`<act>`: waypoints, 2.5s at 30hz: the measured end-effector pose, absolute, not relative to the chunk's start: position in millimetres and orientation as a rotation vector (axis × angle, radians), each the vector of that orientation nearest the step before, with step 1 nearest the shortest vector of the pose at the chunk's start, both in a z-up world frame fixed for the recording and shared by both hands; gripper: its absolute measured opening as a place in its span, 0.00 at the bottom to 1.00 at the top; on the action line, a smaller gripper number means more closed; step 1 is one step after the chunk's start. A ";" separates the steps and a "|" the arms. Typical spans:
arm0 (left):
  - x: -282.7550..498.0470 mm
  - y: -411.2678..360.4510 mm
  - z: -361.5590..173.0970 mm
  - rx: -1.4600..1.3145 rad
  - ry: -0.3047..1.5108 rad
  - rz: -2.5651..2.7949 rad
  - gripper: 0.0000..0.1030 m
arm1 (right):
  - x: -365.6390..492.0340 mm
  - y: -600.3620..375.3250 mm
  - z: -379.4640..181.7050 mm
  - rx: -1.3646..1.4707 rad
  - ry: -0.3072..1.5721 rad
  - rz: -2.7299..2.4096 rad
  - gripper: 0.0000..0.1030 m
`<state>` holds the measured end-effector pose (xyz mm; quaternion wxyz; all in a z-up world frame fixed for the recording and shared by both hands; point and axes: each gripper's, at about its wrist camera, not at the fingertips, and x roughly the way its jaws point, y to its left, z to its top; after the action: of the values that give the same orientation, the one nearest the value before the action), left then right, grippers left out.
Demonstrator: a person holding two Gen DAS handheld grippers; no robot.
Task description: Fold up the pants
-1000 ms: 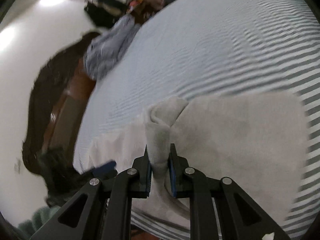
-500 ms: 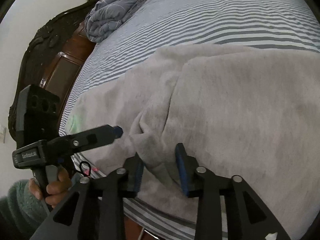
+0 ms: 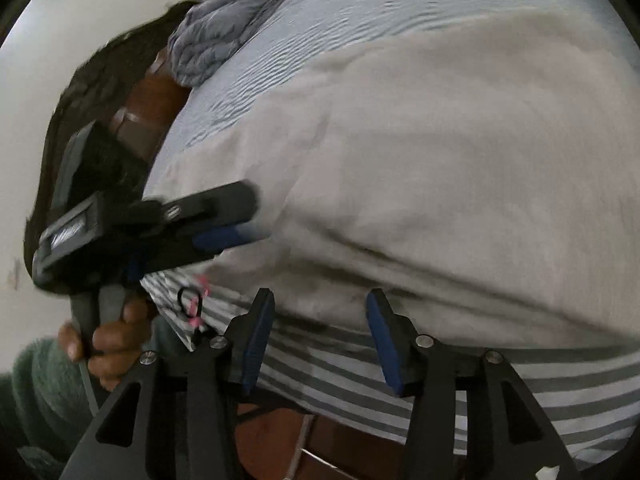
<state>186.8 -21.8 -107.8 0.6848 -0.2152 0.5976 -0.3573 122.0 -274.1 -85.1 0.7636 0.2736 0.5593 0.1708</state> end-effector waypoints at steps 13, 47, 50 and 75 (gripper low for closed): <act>185.9 -47.9 -124.7 -0.439 1.359 -0.752 0.66 | 94.3 -327.0 -94.3 0.796 1.158 0.286 0.48; 195.8 -7.9 -83.0 -0.278 1.201 -0.590 0.17 | 98.3 -331.5 -94.6 0.933 1.140 0.194 0.11; 194.5 0.6 -107.7 -0.252 1.255 -0.561 0.17 | 101.2 -316.6 -101.9 0.841 1.188 0.169 0.12; 157.7 -2.6 -59.5 0.091 1.019 -0.507 0.41 | 77.9 -287.8 -32.0 0.321 1.175 0.115 0.31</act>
<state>157.7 -2.6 -59.5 0.8413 0.0431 0.4824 -0.2400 77.9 -287.8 -32.0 0.8186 0.1507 0.5516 0.0539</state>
